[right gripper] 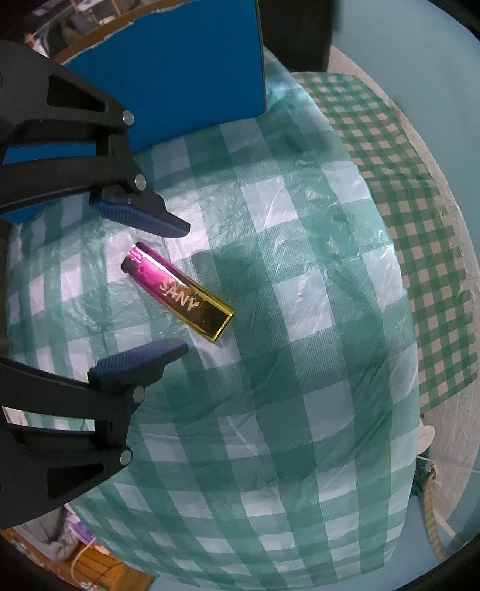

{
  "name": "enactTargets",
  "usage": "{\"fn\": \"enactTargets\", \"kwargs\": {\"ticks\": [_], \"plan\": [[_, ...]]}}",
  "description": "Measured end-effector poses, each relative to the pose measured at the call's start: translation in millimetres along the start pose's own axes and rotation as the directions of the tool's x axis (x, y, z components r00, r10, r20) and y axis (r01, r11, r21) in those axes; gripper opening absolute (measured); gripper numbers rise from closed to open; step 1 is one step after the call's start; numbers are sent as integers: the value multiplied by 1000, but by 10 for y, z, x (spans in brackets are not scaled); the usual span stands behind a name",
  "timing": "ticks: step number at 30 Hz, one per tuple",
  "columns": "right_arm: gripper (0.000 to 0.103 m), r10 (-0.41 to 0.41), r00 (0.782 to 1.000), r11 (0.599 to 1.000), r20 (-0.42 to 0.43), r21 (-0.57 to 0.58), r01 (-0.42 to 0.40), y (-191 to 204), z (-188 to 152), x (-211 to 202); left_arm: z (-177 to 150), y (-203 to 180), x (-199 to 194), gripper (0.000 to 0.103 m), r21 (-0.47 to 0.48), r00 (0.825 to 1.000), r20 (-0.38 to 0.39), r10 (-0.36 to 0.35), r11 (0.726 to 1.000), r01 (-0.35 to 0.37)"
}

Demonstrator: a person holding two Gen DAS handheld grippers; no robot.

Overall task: Organize rigid objects
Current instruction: 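Close the right tool on the SANY lighter and lift it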

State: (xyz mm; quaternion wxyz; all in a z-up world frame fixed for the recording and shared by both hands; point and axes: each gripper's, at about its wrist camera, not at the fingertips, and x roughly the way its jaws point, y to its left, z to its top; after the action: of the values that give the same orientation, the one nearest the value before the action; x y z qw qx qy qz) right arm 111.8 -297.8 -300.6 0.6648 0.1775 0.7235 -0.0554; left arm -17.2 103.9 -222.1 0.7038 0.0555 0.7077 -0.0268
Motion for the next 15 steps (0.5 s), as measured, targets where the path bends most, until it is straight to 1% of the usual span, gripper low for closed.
{"fn": "enactTargets", "kwargs": {"ticks": [2,7,9,11,12,15], "plan": [[48,2,1000,1000,-6,-2,-2,0,3,36,0,1,1,7,0,1000,0,-1,1000,1],[42,-17,1000,1000,-14,-18,17,22,14,117,0,0,1,7,0,1000,0,-1,1000,1],[35,-28,1000,999,-10,-26,27,16,0,111,2,-1,6,7,-1,1000,0,0,1000,0],[33,-35,999,999,-4,-37,35,7,-7,108,5,-7,18,7,0,1000,-1,-1,1000,1],[30,-35,999,998,-3,-43,34,2,-10,106,4,-6,18,7,0,1000,-1,-1,1000,1],[24,-56,998,993,-1,-101,56,9,-34,107,6,-7,21,7,0,1000,-1,-1,1000,1]]}}
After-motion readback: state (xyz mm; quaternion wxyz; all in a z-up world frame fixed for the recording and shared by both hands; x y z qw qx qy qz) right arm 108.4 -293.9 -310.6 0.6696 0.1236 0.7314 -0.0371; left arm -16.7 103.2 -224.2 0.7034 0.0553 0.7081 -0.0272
